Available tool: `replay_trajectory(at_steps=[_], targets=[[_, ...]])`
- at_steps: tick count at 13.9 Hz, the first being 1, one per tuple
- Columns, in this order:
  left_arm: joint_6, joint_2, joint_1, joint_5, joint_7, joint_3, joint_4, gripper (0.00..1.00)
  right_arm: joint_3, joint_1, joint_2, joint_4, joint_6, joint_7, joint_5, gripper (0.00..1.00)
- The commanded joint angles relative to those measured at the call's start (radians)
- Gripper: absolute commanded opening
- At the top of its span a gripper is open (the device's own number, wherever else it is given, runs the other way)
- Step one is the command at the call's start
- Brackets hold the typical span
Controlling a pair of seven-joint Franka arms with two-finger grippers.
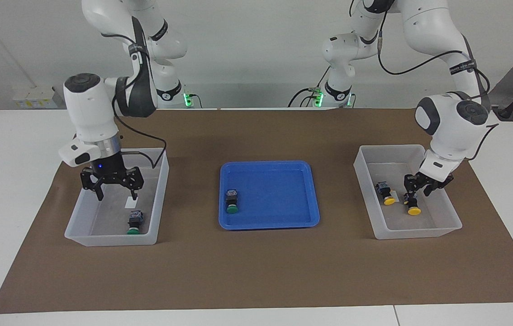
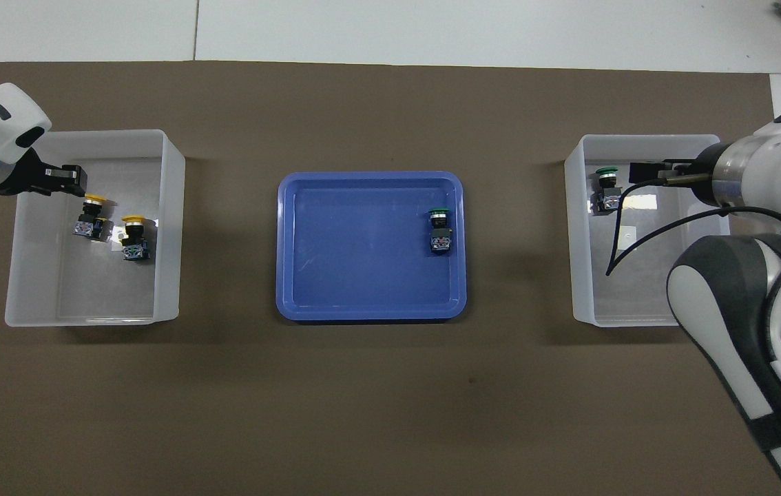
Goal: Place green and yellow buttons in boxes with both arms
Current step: 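Release the yellow button in its box while the right releases green, then reach the right gripper back to the last green button on the tray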
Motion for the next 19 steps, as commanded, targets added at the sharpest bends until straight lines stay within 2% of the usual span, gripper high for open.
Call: replay_trajectory(at_steps=[1,6,8,10,16,19], targets=[[-0.153,0.016,-0.045,0.008,-0.010,0.010,0.122,0.48,0.030,0.041,0.059,0.022,0.025,0.078,0.038,1.00],[-0.337,0.013,-0.086,-0.002,-0.034,-0.001,0.248,0.46,0.033,0.192,0.254,0.209,0.074,0.220,0.042,1.00],[-0.396,0.011,-0.089,-0.054,-0.037,-0.006,0.293,0.43,0.033,0.230,0.320,0.252,0.121,0.260,0.043,1.00],[-0.430,0.005,-0.091,-0.078,-0.037,-0.006,0.305,0.43,0.035,0.279,0.347,0.239,0.198,0.350,0.055,1.00],[-0.508,-0.027,-0.091,-0.126,-0.056,-0.074,0.353,0.45,0.035,0.328,0.391,0.237,0.217,0.356,0.054,1.00],[-0.436,-0.065,-0.088,-0.117,-0.067,-0.078,0.307,0.61,0.035,0.373,0.412,0.225,0.220,0.367,0.046,1.00]])
